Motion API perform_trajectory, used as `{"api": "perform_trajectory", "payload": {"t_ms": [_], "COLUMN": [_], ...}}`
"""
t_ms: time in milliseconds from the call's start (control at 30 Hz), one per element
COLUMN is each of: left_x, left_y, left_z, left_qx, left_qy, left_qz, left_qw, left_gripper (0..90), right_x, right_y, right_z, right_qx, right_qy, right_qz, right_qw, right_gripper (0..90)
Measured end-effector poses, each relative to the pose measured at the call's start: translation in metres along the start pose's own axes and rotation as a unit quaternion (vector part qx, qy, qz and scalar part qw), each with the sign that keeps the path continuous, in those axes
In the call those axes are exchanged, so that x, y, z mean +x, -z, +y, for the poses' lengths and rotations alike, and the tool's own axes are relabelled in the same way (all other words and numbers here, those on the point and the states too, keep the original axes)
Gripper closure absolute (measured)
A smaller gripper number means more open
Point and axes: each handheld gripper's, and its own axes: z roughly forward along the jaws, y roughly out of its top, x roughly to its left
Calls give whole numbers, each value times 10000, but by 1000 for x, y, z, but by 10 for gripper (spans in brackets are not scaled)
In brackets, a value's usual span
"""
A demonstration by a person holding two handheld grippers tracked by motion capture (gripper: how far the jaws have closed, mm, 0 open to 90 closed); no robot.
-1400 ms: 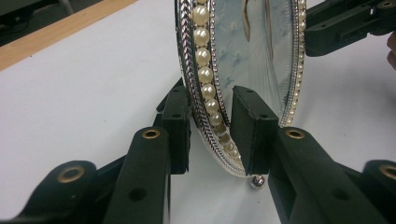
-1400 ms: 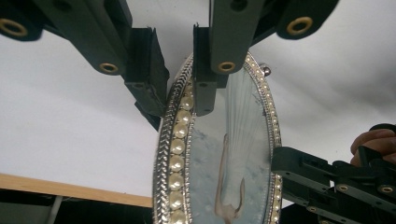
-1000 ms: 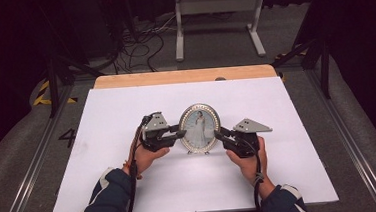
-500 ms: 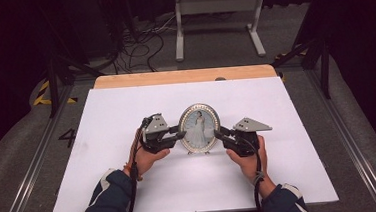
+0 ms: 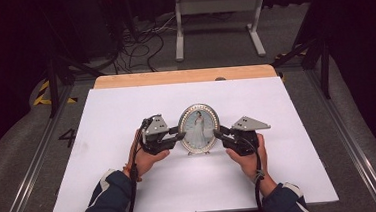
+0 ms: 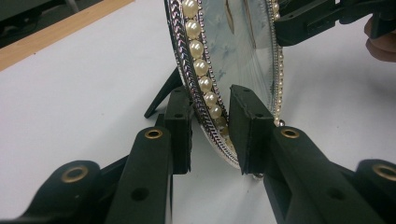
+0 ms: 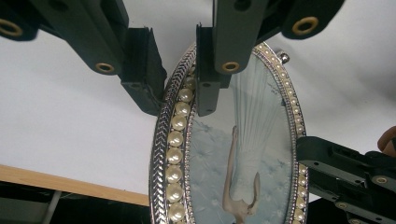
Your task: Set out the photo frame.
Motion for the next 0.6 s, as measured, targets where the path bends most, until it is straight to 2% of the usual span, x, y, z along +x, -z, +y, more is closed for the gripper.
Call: {"api": "perform_trajectory", "payload": {"t_ms": [167,300,600], "left_x": [-4,-4,-5], "left_y": [1,0,0], "left_z": [1,0,0], "left_qx": [19,-2,3], "left_qy": [-40,7,-61], "left_qz": [77,47,108], "left_qw": [10000,10000,9999], "left_gripper": [703,703,699], "right_x": [0,-1,0], "right_y": [-1,-2,-1], "right_z": [1,2,3], "right_qx": [23,13,63], "right_qy": [25,65,187], "right_qz": [-32,-43,-89], "right_qw": [10000,10000,9998], "right_gripper": [723,723,721]}}
